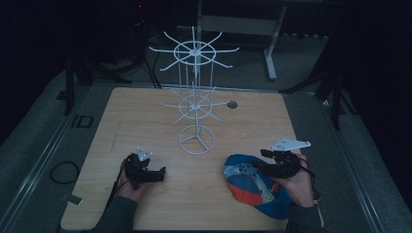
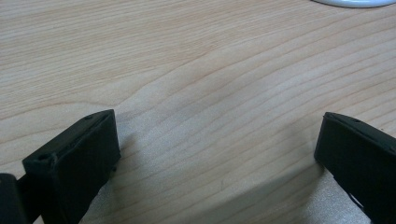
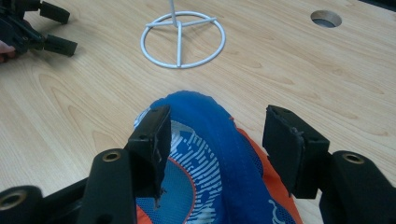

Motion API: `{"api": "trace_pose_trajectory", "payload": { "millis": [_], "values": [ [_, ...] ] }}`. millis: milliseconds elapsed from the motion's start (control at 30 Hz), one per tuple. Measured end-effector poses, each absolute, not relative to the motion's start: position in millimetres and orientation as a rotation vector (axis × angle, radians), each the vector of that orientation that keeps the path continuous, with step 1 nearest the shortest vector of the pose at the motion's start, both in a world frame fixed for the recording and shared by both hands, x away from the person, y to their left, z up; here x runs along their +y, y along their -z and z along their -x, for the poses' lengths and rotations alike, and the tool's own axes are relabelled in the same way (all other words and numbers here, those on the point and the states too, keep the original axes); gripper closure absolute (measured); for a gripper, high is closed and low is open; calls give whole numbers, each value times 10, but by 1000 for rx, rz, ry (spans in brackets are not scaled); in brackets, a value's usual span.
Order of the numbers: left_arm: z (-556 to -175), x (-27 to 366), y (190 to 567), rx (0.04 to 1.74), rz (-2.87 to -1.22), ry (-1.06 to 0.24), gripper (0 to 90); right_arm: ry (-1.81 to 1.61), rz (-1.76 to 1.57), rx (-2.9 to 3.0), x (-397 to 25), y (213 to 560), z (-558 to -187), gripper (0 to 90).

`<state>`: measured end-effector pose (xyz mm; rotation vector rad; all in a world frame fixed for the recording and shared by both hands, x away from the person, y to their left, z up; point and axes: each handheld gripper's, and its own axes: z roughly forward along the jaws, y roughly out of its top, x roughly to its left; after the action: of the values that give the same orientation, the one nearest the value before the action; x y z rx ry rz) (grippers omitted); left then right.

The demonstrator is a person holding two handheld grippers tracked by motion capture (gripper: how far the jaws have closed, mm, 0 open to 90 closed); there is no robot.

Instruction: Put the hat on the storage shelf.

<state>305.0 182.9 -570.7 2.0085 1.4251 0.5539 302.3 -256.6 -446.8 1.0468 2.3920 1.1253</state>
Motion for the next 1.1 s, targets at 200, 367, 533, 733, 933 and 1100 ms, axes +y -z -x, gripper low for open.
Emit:
{"api": "trace_pose_trajectory", "payload": {
  "millis": [200,367,533,733,933,1100],
  "values": [
    [-3052,1825,5707,1424,-2008,-554,1,-1136,-1068,2382,-2594,4454,-3022,423],
    [-3050,1825,5706,1424,-2009,-553,1,-1126,-1077,2396,-2596,4452,-3057,429],
    [-3050,1826,5706,1424,-2009,-553,1,-1097,-1061,2423,-2585,4422,-3119,431],
    [-3050,1824,5708,1425,-2006,-554,1,-1041,-1048,2477,-2600,4381,-3202,414],
    [-3049,1826,5706,1424,-2008,-553,1,-1016,-1047,2513,-2623,4353,-3252,380],
    [-3049,1826,5705,1424,-2009,-552,1,-972,-1030,2550,-2628,4357,-3285,385]
  ]
}}
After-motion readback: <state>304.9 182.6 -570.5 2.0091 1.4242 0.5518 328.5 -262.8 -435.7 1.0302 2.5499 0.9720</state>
